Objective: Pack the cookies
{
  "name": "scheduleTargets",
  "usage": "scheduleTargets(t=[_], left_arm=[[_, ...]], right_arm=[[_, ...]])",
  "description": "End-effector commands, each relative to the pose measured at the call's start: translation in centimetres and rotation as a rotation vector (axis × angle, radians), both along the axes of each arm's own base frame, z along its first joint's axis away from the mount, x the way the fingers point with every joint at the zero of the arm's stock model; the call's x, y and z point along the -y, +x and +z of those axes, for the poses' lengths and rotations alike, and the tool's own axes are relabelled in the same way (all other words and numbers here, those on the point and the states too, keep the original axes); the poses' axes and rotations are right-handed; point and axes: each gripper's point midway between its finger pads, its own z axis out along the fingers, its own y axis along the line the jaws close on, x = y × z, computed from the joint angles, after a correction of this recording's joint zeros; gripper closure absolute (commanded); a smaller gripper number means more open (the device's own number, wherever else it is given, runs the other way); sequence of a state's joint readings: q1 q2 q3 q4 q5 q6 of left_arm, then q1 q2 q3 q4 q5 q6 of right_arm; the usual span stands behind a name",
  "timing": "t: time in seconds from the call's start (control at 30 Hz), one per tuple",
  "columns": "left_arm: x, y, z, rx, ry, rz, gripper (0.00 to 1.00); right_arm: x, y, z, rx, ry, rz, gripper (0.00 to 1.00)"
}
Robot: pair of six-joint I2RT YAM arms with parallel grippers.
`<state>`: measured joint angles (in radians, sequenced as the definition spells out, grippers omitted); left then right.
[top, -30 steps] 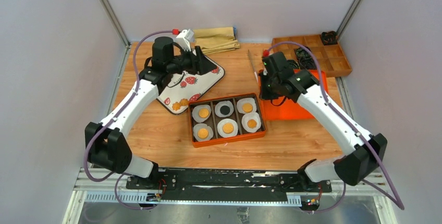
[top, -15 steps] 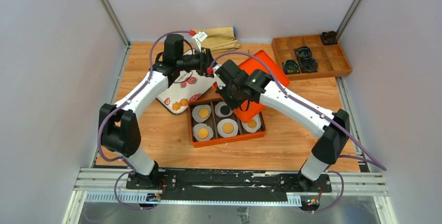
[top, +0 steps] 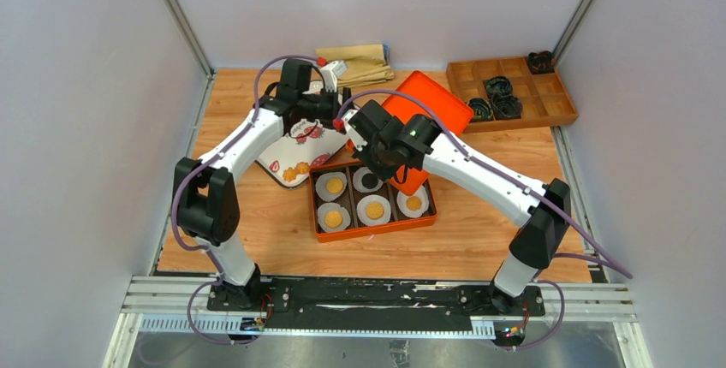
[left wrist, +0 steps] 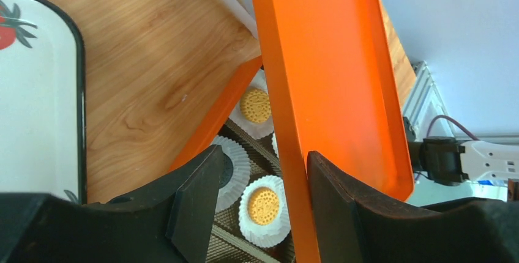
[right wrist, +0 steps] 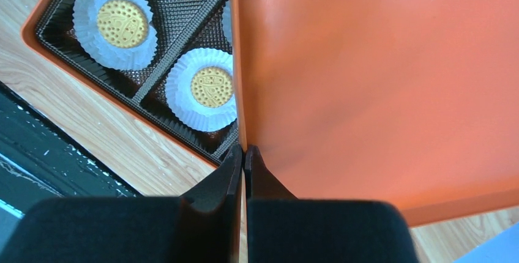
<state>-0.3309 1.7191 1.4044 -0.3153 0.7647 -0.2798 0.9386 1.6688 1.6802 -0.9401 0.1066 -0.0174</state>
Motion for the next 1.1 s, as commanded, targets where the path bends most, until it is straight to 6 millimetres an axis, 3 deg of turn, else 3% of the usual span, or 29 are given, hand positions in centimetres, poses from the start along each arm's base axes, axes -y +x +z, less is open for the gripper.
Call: scheduleTargets(t=[0.0, 0.1, 0.37, 0.5, 0.77, 0.93, 1.07], left_arm=[[-0.9, 0.0, 2.1, 0.077, 0.052, 0.038, 0.41], [-1.0, -0.1, 2.7, 0.094, 0.05, 0.037, 0.39], [1.3, 0.6, -0.3, 0.019, -0.041, -0.072, 0.4], [2.9, 0.6, -0.1, -0.007, -0.15, -0.154, 0.4], [3.4, 1.1, 1.4, 0.023, -0.174, -0.203, 0.43], [3.9, -0.1, 2.3, -0.028, -0.261, -0.229, 0.7], [4.1, -1.8, 3.2, -0.034, -0.279, -0.235, 0.85]], right_arm=[[1.5, 0.3, 1.7, 0.087, -0.053, 0.024, 1.0], [1.2, 0.4, 2.0, 0.097, -0.04, 0.034, 1.0], [-0.8, -0.6, 3.2, 0.087, 0.061, 0.148, 1.0], [-1.1, -0.9, 3.5, 0.109, 0.091, 0.201, 1.0], [-1.9, -3.3, 3.3, 0.049, 0.177, 0.296, 1.0], [-1.1, -2.6, 1.8, 0.067, 0.127, 0.269, 1.0], [-0.8, -1.9, 1.1, 0.085, 0.097, 0.24, 1.0]])
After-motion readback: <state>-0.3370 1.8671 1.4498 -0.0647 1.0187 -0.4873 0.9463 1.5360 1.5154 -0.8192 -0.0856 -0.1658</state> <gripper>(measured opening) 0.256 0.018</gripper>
